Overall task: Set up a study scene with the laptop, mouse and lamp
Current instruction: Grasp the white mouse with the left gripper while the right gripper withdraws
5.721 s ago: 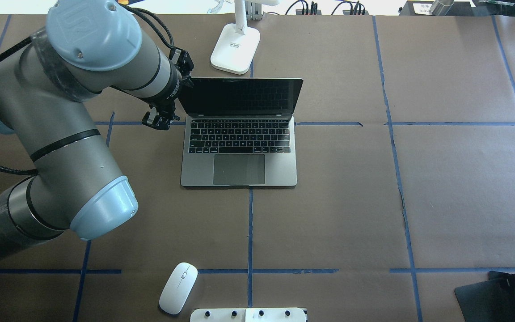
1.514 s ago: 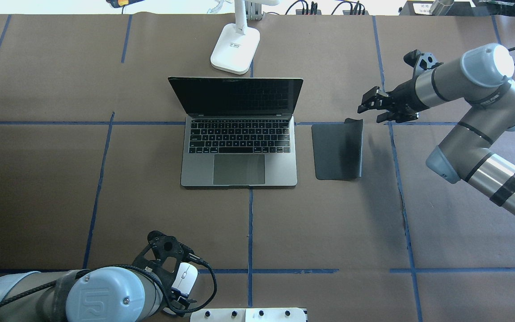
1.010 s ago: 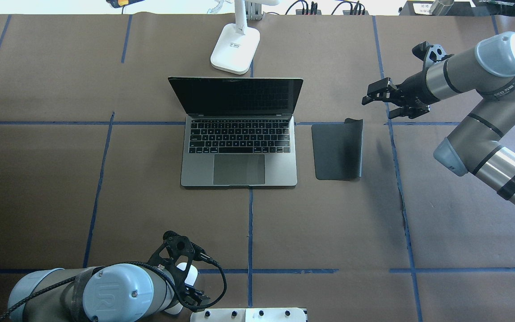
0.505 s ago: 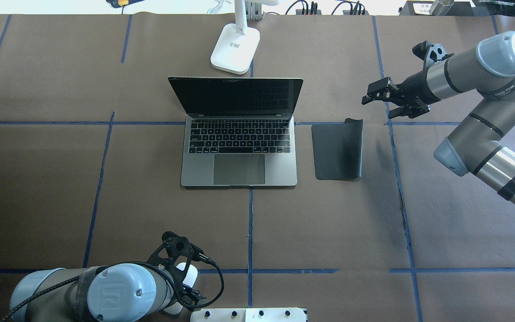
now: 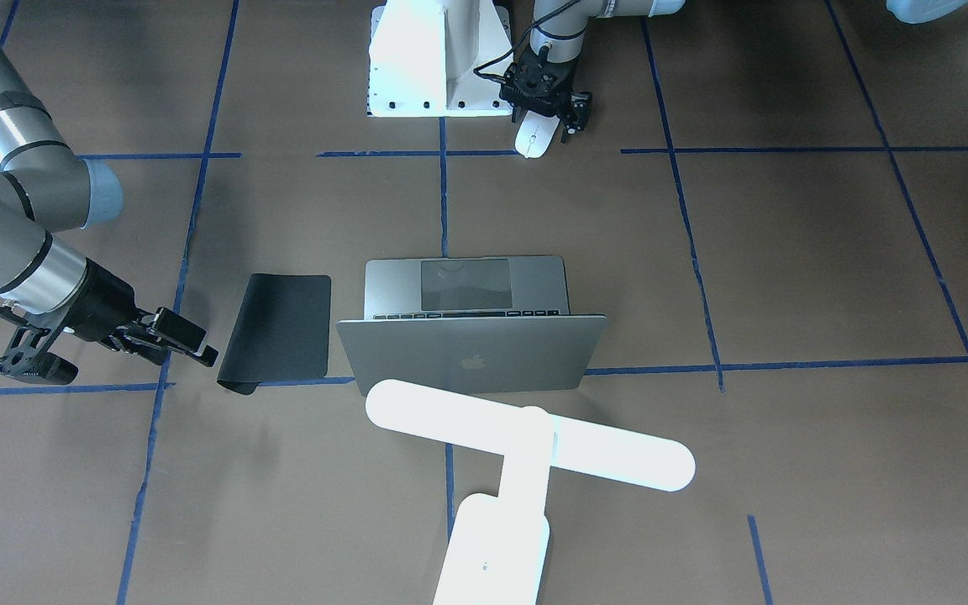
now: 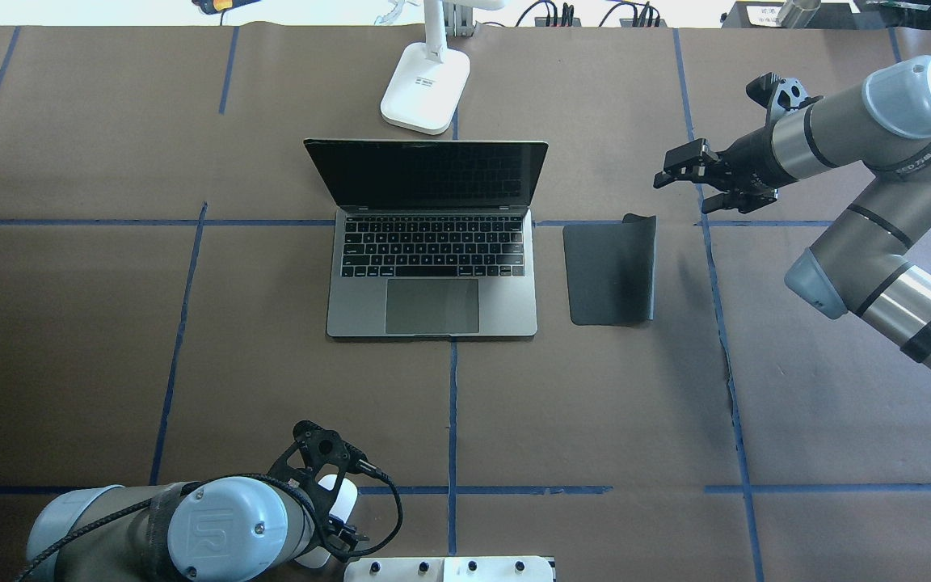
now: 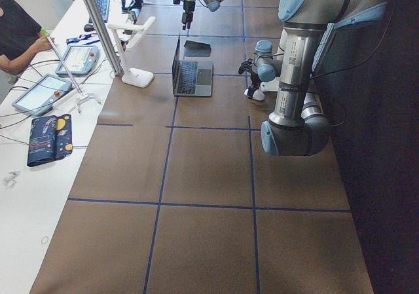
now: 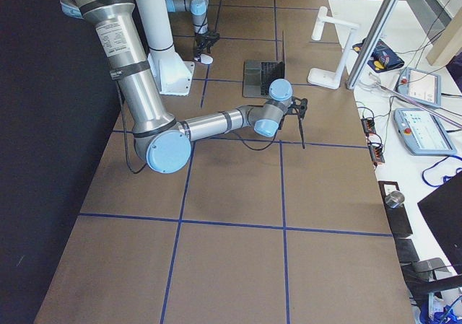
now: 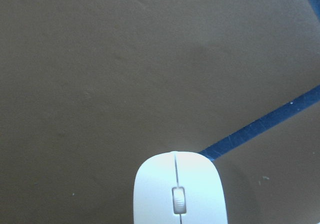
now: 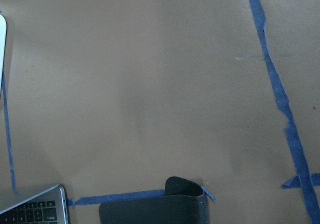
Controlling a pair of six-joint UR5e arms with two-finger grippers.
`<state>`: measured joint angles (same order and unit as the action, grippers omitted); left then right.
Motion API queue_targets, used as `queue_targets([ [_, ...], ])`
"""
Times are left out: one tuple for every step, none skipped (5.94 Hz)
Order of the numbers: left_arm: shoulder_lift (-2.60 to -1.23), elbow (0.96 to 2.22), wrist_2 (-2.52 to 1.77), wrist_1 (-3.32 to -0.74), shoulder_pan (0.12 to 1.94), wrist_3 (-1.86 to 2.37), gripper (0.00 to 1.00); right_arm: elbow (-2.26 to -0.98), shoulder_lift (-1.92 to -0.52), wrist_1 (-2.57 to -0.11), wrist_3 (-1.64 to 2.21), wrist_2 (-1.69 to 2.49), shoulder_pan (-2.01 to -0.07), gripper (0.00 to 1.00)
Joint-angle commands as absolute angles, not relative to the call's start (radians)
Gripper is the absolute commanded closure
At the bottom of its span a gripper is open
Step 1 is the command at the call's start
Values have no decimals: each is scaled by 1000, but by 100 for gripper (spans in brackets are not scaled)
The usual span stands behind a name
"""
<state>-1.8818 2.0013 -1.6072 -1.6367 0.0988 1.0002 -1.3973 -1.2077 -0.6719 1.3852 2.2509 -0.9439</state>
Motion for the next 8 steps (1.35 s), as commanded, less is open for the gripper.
queue_targets([
  [-1882,1996,-1609,-1635,97,1000,1,-1407,-1209,-672,1385,2252,-946,0],
  [-1881,1996,-1611,-1634,98,999,21,-1407,-1209,-672,1385,2252,-946,0],
  [-1881,1996,-1611,-1634,97,999,36,-1407,-1210,-672,1385,2252,-946,0],
  [-1881,1996,-1611,-1632,94,1000,38,-1407,-1212,-672,1385,2252,-946,0],
  [-1881,1996,-1611,-1632,94,1000,47,-1410,-1210,-673,1385,2252,-946,0],
  [-1882,2005,-1611,-1634,100,1000,62,-1423,-1212,-675,1387,2253,-948,0],
  [-1890,2025,-1611,-1634,129,1000,70,-1434,-1218,-680,1387,2278,-959,0],
  [-1928,2017,-1609,-1635,156,1000,72,-1442,-1223,-678,1387,2310,-988,0],
])
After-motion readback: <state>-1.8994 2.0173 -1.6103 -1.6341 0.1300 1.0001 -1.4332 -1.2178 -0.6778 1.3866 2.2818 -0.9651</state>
